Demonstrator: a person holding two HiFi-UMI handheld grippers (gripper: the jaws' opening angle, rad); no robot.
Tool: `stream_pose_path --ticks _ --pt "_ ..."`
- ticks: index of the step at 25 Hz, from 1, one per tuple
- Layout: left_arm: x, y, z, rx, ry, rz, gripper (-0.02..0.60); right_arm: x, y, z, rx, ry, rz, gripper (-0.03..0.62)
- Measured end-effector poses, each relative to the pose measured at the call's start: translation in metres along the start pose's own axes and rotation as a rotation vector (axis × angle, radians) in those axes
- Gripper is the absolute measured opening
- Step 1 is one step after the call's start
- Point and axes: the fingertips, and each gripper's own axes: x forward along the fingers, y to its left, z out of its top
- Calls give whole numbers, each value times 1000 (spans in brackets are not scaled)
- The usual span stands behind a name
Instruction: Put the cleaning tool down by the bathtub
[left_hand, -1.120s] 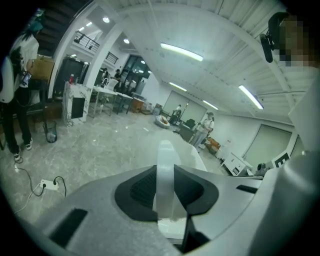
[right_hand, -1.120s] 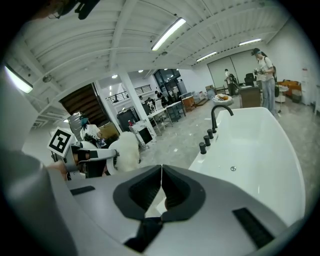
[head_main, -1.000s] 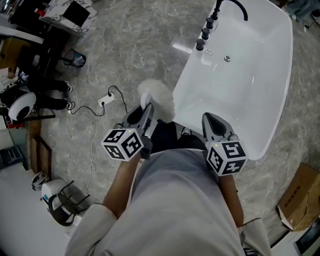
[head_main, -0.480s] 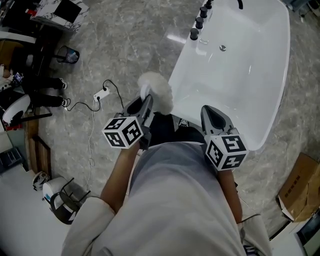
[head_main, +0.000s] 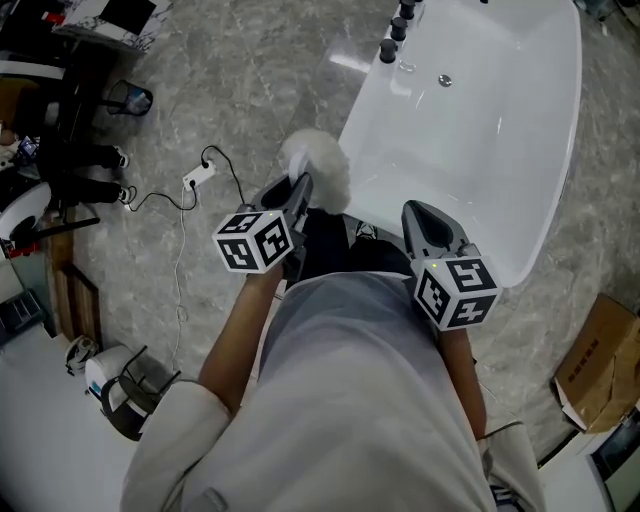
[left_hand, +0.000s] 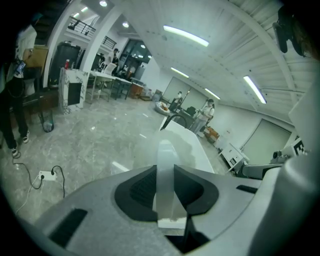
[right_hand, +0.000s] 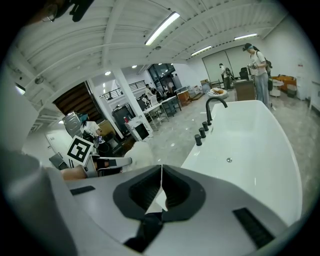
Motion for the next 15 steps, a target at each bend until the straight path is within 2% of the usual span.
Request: stream_pose_path --ticks 15 --pt "36 26 -33 0 118 17 83 6 7 -14 -6 70 22 12"
